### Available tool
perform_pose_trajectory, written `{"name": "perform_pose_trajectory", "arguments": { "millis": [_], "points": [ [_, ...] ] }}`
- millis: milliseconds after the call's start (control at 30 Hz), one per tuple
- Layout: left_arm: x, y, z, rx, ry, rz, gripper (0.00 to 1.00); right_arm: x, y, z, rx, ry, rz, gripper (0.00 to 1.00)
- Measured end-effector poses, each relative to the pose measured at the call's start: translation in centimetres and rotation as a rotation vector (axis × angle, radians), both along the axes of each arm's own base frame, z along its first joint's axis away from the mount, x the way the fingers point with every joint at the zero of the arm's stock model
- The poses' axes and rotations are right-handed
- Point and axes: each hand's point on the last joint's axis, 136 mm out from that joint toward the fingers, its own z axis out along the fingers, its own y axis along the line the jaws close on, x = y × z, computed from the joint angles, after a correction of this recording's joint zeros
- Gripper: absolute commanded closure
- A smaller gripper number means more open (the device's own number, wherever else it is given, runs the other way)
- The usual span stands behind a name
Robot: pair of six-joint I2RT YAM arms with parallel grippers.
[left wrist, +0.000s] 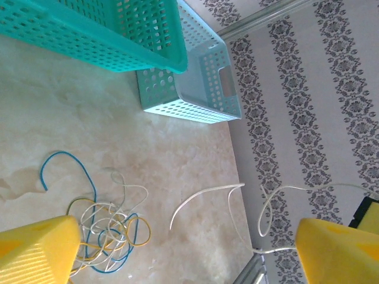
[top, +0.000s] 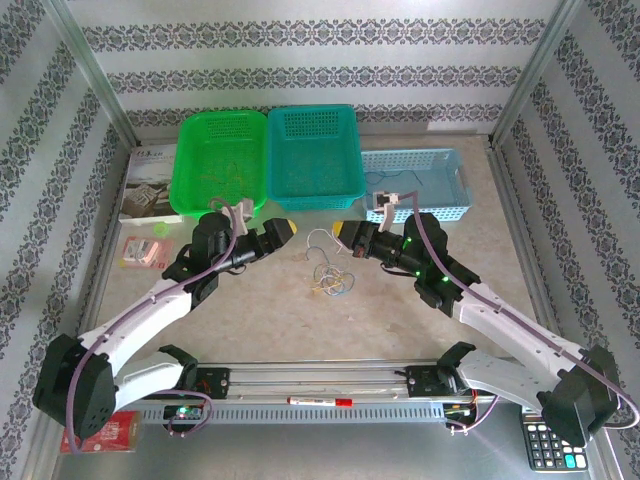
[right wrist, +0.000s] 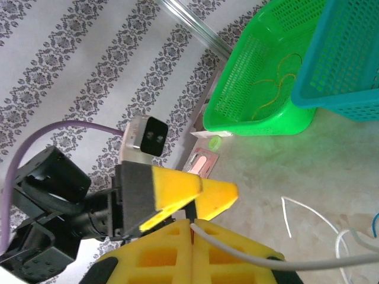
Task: Untangle the cables
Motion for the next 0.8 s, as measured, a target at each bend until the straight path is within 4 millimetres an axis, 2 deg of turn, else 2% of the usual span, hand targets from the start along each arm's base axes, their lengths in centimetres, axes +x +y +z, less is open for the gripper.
{"name": "perform_pose_trajectory", "arguments": {
  "millis": [133, 400, 800],
  "points": [
    [0.2, -0.8, -0.3, -0.024, -0.004, -0.024, 0.22, -0.1, 0.6, 0.8, 0.019, -0.004, 0.018, 1.0],
    [0.0, -2.4, -0.1, -0.055, -0.038, -0.076, 0.32, -0.4, 1.3, 2.4, 0.059, -0.021, 0.044, 1.0],
    [0.1, -3.2, 0.1, -0.068, -0.07, -0.106, 0.44, -1.1, 2.4, 3.0, 0.083, -0.016, 0.082, 1.0]
  ]
}}
